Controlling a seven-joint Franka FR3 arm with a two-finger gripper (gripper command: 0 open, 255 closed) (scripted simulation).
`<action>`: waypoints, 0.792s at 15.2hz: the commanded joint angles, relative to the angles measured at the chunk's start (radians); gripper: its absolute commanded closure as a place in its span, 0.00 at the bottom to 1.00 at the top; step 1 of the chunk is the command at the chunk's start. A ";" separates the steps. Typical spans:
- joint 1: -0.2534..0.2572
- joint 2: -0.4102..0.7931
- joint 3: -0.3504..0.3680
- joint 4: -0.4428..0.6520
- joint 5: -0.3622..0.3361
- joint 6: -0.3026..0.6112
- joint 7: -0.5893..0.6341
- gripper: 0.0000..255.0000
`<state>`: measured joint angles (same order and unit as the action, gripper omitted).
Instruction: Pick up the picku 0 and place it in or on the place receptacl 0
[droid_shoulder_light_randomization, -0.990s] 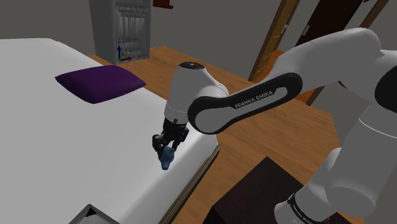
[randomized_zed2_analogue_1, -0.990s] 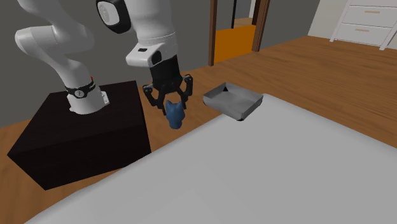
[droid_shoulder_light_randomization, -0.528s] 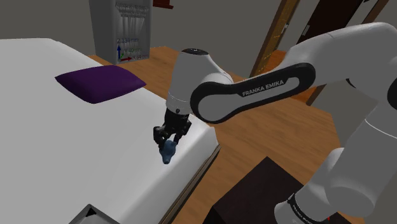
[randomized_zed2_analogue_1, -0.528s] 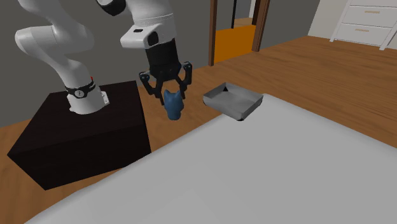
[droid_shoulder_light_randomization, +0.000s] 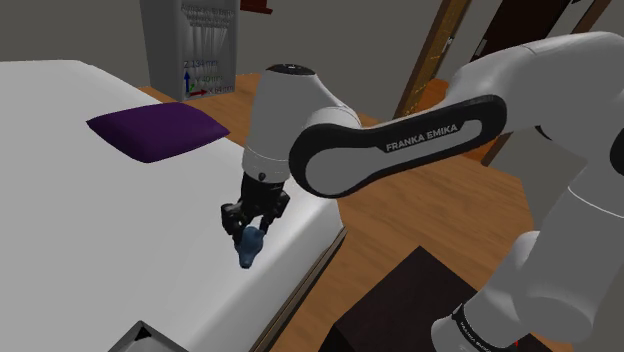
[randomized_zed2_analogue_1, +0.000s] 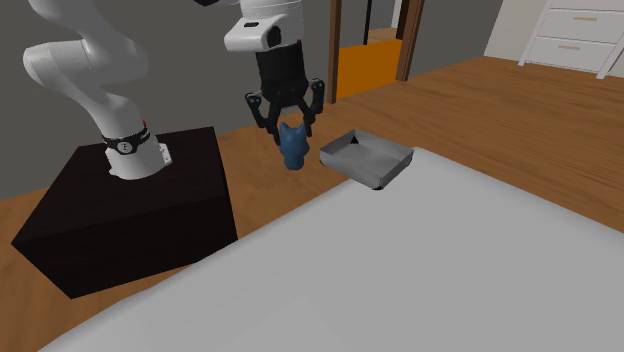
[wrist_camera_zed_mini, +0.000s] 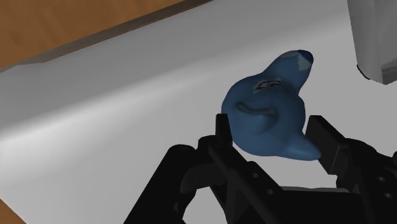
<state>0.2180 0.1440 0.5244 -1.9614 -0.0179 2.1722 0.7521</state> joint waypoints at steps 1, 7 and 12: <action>0.032 0.026 0.016 0.040 -0.023 -0.016 0.059 1.00; 0.146 0.140 0.046 0.192 -0.111 -0.069 0.227 1.00; 0.263 0.260 0.052 0.361 -0.189 -0.136 0.352 1.00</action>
<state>0.4504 0.3693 0.5770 -1.6428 -0.1843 2.0487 1.0711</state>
